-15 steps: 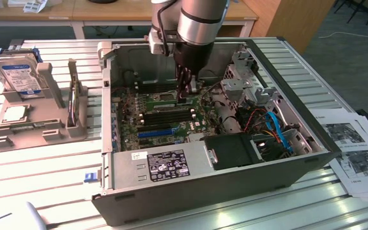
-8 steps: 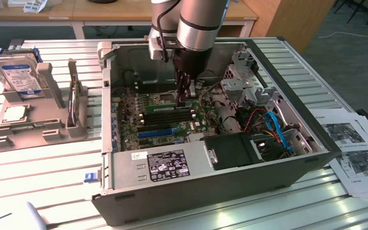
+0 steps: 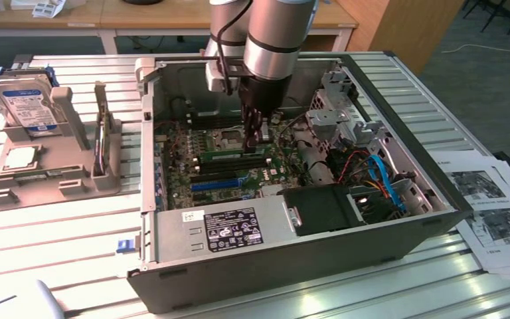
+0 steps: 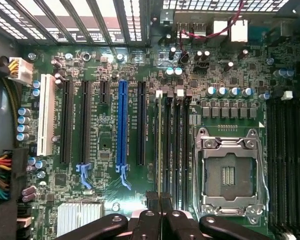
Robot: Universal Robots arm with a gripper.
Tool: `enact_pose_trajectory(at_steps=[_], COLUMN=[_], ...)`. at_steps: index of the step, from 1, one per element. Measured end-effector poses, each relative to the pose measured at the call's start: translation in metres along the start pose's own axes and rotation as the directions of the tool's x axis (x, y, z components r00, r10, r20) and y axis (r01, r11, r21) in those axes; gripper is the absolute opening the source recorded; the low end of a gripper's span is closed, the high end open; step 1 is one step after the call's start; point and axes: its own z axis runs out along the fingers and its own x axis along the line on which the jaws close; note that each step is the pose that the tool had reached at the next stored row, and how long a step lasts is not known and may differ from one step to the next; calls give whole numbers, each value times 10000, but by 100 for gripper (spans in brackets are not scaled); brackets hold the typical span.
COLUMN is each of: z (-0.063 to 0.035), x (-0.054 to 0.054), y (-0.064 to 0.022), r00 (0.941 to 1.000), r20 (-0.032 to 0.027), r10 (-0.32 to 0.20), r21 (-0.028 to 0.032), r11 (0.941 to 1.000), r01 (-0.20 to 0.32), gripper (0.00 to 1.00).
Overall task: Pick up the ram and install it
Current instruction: 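Insert the ram into the slot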
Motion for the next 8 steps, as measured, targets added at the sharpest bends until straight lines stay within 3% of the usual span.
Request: enact_pose_trajectory(at_steps=[4, 8], z=[72, 75], x=[0, 0], y=[-2, -2], r00=[10000, 10000], r20=[0, -2], r10=[-1, 0], r21=[0, -1], r11=[10000, 10000], r01=[1, 0], gripper=[12, 12])
